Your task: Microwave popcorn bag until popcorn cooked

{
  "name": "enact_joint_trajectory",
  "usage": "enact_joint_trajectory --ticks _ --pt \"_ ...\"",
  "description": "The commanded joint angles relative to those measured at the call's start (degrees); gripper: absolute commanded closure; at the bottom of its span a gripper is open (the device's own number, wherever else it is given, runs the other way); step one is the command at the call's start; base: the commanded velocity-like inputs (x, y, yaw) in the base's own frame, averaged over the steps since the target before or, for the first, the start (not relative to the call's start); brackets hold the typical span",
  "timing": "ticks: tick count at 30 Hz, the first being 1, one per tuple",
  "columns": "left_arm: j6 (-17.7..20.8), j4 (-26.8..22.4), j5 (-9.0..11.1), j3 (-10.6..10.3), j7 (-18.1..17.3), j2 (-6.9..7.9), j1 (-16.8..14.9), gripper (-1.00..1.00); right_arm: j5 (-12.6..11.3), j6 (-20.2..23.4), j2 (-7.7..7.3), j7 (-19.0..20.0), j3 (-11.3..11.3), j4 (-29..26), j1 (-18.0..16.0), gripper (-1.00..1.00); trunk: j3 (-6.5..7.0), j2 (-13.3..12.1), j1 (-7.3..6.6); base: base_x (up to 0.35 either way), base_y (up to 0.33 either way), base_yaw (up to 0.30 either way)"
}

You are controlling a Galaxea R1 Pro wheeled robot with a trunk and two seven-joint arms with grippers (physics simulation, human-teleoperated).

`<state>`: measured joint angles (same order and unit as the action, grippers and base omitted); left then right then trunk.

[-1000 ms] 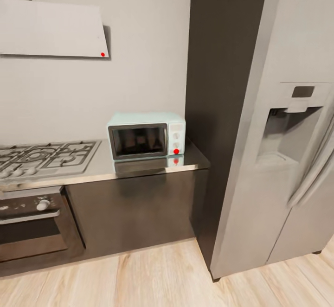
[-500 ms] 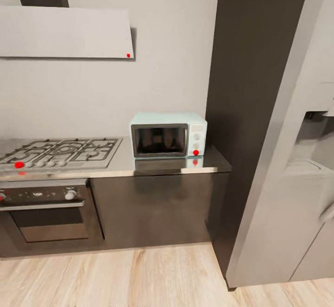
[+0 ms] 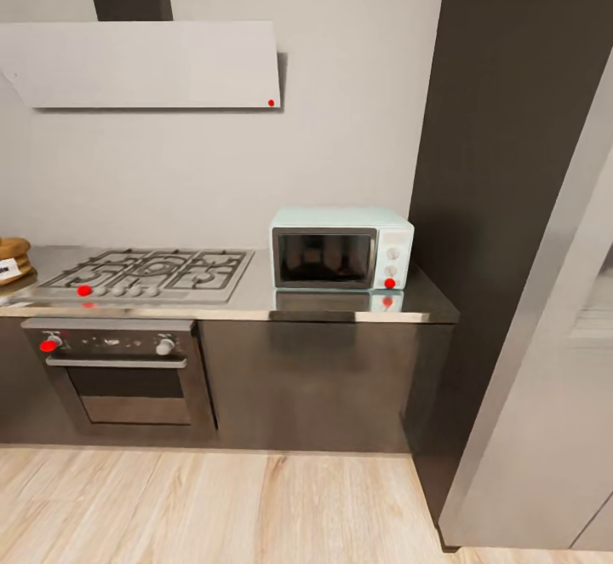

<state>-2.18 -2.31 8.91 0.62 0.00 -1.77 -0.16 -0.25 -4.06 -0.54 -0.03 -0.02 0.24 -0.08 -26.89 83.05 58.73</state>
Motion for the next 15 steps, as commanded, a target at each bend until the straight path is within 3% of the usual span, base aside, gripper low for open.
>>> enact_joint_trajectory --ticks 1,15 --pt "-0.2 0.0 0.4 0.0 0.0 0.0 0.0 -1.0 0.0 -0.2 -0.05 0.0 0.0 0.0 0.0 -1.0 -0.04 0.0 0.0 0.0 0.0 0.012" --pt "-0.1 0.0 0.4 -0.1 0.0 -0.06 0.0 -1.0 0.3 -0.2 -0.07 -0.1 0.1 0.0 0.0 -1.0 -0.04 0.0 0.0 0.007 0.0 0.001"
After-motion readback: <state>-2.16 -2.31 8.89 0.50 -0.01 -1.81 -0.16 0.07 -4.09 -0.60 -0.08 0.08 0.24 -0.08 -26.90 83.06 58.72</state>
